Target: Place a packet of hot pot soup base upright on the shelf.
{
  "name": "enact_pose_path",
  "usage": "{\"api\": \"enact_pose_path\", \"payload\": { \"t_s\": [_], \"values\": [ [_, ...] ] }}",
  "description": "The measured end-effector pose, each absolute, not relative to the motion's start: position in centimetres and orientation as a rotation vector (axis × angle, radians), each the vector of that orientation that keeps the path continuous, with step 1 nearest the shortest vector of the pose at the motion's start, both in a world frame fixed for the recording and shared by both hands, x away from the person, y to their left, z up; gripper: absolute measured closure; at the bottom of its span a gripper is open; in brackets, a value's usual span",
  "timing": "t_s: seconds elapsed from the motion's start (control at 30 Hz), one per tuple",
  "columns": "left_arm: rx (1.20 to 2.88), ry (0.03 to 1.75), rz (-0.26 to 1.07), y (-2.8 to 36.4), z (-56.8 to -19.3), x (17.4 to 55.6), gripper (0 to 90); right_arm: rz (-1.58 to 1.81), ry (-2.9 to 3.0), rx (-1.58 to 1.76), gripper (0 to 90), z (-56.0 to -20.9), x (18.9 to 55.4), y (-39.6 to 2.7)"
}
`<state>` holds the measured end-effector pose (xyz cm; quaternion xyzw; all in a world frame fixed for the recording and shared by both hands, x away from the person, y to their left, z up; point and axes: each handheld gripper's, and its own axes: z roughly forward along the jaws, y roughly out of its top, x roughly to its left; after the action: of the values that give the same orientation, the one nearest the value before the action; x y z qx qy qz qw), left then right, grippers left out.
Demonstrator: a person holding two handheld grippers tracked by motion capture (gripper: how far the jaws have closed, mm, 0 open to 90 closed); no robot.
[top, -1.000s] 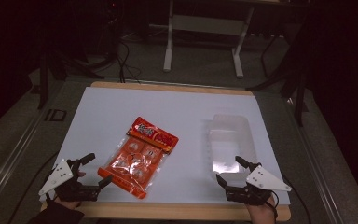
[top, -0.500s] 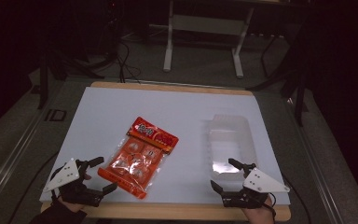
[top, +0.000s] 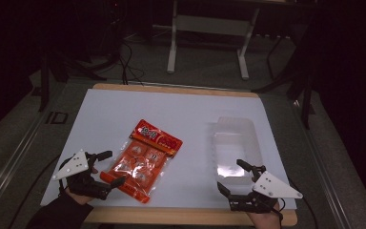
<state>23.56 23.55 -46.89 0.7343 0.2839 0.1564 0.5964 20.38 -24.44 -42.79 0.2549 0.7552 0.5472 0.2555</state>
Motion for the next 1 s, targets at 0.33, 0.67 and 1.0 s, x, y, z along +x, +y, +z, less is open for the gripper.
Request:
{"api": "enact_pose_path", "payload": {
  "t_s": [0.33,0.67,1.0],
  "values": [
    [1.747,0.652,0.392,22.9,-45.5,26.0,1.8,1.451,2.041,0.699,10.1,-42.6,20.2,-24.2],
    [1.769,0.669,0.415,22.2,-45.0,28.2,1.8,1.438,2.035,0.693,10.1,-42.5,20.1,-24.3],
    [1.808,0.703,0.434,21.8,-45.0,30.9,1.8,1.431,2.064,0.659,10.2,-42.6,20.1,-24.1]
  ]
}}
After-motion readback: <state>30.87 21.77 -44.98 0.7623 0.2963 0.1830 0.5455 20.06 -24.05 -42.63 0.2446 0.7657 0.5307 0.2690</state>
